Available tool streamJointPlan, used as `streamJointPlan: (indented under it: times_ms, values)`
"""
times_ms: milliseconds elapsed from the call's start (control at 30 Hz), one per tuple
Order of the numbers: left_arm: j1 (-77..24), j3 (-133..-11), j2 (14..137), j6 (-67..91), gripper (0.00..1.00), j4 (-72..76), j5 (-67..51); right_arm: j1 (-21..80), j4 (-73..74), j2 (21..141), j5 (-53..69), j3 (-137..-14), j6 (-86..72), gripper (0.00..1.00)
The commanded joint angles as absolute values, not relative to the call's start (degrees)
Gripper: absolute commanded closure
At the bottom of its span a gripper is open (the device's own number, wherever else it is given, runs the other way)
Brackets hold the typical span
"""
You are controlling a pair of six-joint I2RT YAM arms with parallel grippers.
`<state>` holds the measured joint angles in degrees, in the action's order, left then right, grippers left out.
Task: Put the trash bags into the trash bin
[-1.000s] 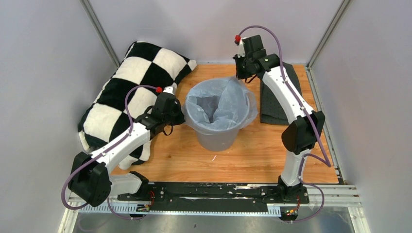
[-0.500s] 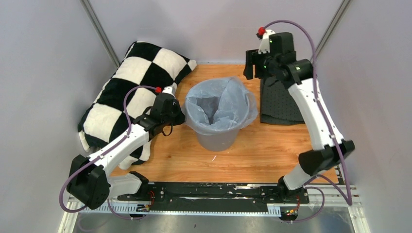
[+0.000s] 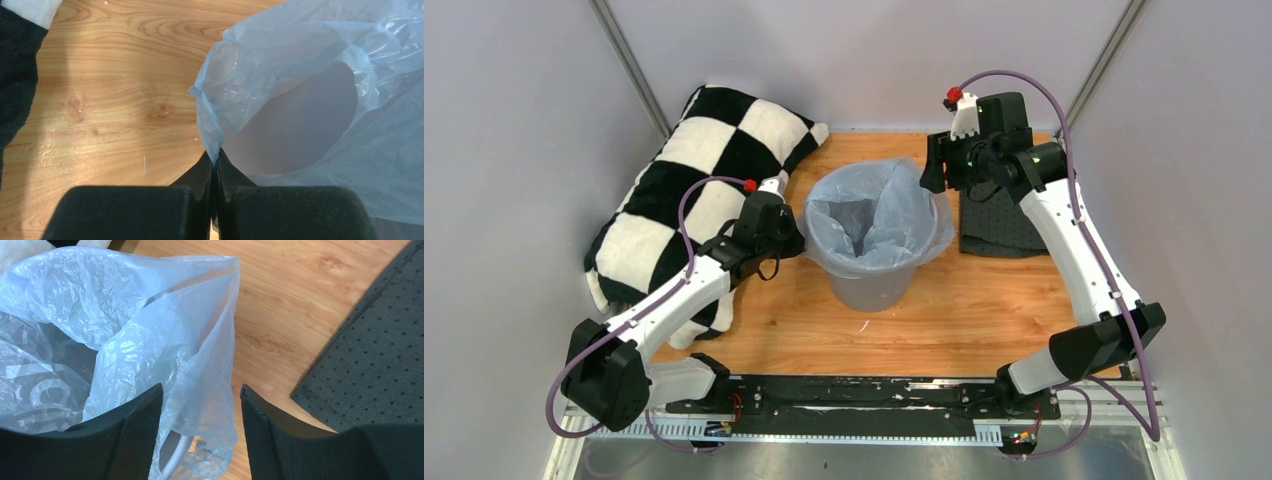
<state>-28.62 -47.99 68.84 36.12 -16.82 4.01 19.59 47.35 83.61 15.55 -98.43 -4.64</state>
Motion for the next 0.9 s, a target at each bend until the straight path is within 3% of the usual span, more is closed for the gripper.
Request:
streamJointPlan:
  times_ms: [0,133,333,467,533,567,633,700,867]
  values:
    - [-28.21,-49.17,68.34,35.16,1.0,-17.73,3.69,19.86,48.01,83.73,17.6,-97.76,-4.54,0.44]
    - [-28.22,-49.31,68.37,35.19,1.0,-17.86,3.69,19.86,47.89,84.44,17.65,-97.87,-4.99,0.6]
    - [-28.21,-49.72,68.48,35.09,1.0,-18.06,3.69,19.86,48.35,85.91,15.93,-99.42,-5.47,0.99]
    - [-28.22,-50.01,68.72,34.81,1.0,-18.38,3.78,19.86,49.03,86.35,14.67,-99.84,-5.86,1.0]
    - [-28.22,-50.06,68.74,34.69,1.0,-18.37,3.86,19.85,49.15,86.18,14.67,-99.89,-6.04,0.97]
    - [-28.21,-50.14,68.8,34.59,1.0,-18.41,3.87,19.86,49.31,85.99,14.63,-100.06,-6.12,0.91]
    - [-28.21,-50.26,68.95,34.59,1.0,-18.53,3.87,19.86,49.42,85.31,14.04,-100.08,-6.36,0.69]
    - [-28.21,-50.27,68.98,34.54,1.0,-18.54,3.87,19.87,49.48,84.48,13.37,-100.1,-6.67,0.55]
    - [-28.21,-50.27,69.09,34.58,1.0,-18.38,3.79,19.91,49.39,83.47,15.11,-99.62,-6.53,0.43]
